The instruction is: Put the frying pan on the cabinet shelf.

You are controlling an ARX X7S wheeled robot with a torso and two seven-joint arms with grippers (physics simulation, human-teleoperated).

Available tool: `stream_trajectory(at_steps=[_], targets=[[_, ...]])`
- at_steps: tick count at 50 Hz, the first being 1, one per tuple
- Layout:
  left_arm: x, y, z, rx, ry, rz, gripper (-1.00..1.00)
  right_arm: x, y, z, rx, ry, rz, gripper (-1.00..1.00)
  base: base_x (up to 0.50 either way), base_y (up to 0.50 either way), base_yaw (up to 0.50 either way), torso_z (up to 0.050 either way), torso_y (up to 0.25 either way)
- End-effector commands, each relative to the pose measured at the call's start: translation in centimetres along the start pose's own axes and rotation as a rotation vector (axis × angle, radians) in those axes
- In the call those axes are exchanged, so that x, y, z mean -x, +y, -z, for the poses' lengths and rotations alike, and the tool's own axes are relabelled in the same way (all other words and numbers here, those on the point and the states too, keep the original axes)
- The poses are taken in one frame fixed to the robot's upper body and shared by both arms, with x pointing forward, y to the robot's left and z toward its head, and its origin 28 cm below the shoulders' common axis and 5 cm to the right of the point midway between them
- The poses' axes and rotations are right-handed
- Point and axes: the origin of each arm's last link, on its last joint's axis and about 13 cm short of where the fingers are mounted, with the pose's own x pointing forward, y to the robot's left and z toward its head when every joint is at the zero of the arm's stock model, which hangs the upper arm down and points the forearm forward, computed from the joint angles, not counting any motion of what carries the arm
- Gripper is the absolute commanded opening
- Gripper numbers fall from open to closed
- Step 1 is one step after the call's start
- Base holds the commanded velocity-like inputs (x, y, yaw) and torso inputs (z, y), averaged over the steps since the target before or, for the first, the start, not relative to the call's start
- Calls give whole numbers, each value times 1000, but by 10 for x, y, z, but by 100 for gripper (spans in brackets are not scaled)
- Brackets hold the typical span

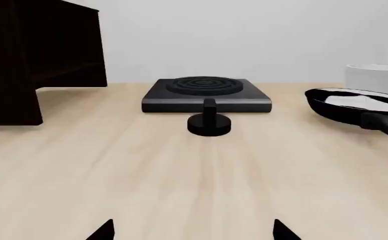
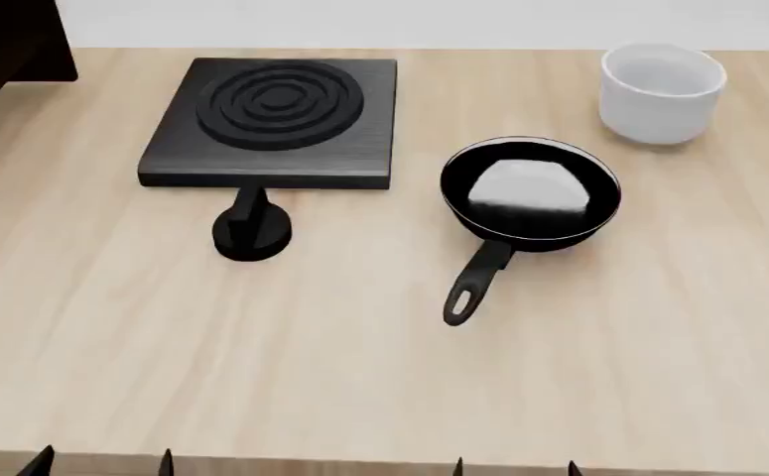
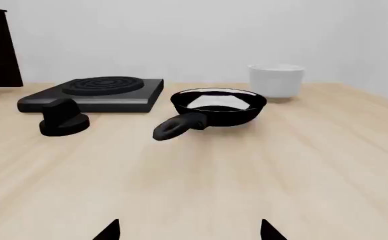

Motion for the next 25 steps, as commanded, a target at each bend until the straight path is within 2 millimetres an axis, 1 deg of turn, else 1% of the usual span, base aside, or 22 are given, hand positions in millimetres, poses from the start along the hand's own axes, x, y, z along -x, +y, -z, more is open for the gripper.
stream_trajectory(at_steps=[1, 4, 9, 14, 25], targets=[[0, 0, 0, 0, 0, 0, 100, 0, 0, 0, 0, 0, 0, 100, 0, 0, 0, 0, 0], [0, 0, -1, 6, 2, 2, 100, -1, 0, -1, -1, -7, -1, 100, 0, 0, 0, 0, 0], [-1, 0, 4, 19, 19, 5, 100, -1, 1, -1, 8, -4, -2, 100, 0, 0, 0, 0, 0], [0, -2, 1, 24, -6, 40, 100, -4, 0, 1, 12, 1, 0, 100, 0, 0, 0, 5, 0], [0, -1, 3, 41, 0, 34, 100, -3, 1, 1, 33, 5, -1, 100, 0, 0, 0, 50, 0]])
